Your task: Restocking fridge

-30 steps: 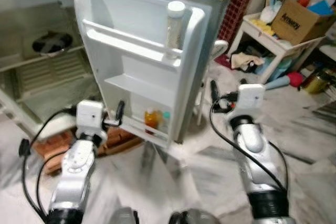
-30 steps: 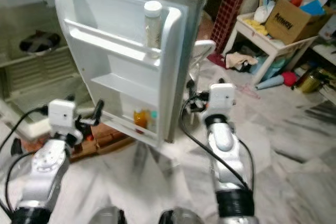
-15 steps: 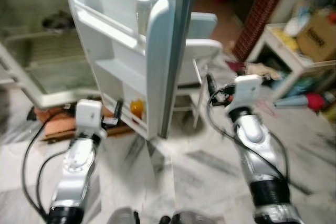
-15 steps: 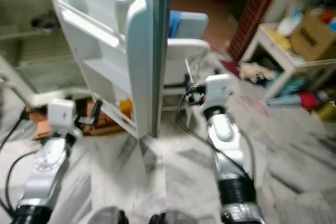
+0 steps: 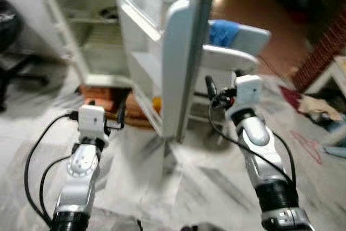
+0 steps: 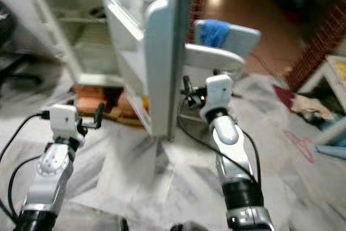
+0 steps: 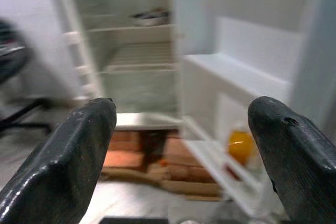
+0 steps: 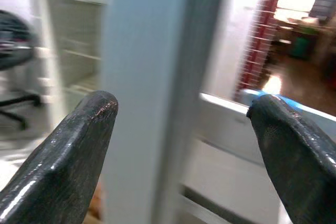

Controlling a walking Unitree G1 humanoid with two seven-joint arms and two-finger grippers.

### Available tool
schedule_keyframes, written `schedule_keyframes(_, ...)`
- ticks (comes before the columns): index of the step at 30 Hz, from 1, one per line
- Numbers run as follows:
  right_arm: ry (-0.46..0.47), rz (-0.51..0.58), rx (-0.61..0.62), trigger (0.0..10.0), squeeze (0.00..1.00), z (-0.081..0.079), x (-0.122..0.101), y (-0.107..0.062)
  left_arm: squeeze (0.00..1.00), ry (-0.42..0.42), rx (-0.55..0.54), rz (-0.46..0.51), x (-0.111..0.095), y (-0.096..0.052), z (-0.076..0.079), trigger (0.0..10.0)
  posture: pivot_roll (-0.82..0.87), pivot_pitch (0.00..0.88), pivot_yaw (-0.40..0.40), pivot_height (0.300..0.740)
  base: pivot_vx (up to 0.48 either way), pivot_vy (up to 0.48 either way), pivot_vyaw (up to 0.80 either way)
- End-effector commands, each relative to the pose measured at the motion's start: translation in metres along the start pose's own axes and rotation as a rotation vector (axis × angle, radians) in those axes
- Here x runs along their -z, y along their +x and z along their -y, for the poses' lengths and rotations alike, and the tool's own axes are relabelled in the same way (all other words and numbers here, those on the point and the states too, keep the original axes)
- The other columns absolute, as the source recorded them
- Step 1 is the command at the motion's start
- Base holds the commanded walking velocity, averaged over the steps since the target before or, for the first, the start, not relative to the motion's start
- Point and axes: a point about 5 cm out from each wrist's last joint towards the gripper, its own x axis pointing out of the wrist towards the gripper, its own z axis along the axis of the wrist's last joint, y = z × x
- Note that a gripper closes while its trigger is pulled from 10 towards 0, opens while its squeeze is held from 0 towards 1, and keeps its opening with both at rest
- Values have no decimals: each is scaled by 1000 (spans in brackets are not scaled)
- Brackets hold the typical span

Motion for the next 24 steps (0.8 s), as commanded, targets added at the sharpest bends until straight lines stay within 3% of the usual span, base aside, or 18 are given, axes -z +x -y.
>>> schedule_keyframes(1,6,-7,-1,10000,0,1,2,0,0,-4,-11,9,-2,2,-2,10000,2,29,-43,740,446,0,0)
schedule_keyframes(10,2,2,-1,10000,0,-1,1,1,0,-10,1,13,-2,2,1,10000,3,27,-41,740,464,0,0)
schedule_keyframes(24,5,5,-13,10000,0,0,1,8,0,-13,-44,-54,12,-14,-10,10000,18,36,-38,740,0,0,0)
